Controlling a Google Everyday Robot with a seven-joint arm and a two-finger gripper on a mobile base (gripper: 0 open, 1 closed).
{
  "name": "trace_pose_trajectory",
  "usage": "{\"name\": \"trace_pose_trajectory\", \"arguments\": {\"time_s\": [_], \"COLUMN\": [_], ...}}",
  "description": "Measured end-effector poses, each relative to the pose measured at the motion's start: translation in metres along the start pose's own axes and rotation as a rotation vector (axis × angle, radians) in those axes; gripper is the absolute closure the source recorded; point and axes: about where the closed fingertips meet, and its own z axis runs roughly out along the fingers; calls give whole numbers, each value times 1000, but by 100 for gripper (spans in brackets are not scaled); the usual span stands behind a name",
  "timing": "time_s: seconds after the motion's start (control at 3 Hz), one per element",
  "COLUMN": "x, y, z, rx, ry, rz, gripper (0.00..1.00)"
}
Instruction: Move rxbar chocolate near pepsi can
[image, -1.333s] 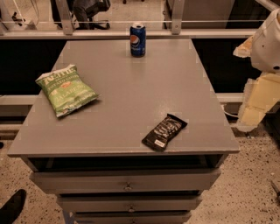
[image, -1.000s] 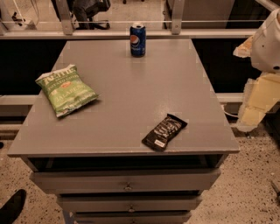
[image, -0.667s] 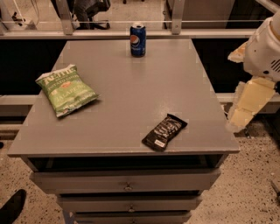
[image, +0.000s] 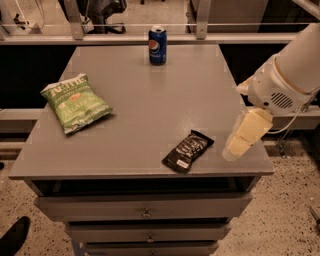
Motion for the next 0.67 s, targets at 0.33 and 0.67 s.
{"name": "trace_pose_trajectory", "arguments": {"time_s": [0.33,0.67], "x": [-10,-16], "y": [13,23], "z": [33,63], "rx": [-54,-69], "ry": [-60,-92], "rz": [62,106], "gripper": [0,0]}}
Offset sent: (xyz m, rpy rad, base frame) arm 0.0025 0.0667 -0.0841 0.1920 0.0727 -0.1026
